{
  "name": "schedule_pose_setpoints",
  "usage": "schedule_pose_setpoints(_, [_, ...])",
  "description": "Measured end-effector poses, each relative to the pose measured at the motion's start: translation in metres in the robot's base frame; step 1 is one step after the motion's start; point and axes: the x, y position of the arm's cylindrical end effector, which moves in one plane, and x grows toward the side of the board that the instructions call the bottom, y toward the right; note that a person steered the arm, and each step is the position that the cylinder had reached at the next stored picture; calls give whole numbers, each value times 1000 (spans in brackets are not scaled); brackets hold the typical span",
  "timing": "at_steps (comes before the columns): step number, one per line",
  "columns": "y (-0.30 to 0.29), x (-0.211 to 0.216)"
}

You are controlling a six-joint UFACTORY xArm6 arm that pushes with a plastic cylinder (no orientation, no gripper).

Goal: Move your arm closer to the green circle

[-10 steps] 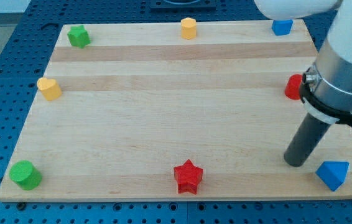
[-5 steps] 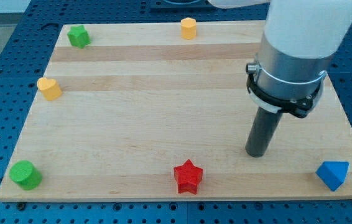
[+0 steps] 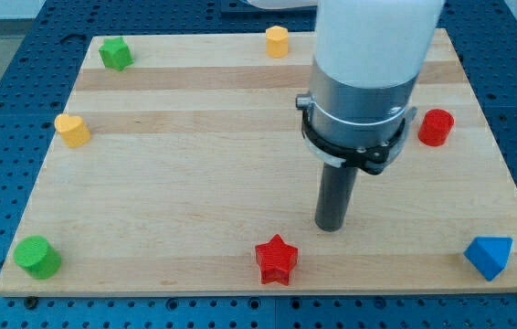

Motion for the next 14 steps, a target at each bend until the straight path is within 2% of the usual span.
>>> schedule_pose_setpoints(5, [-75, -2])
schedule_pose_setpoints(14, [-169, -2])
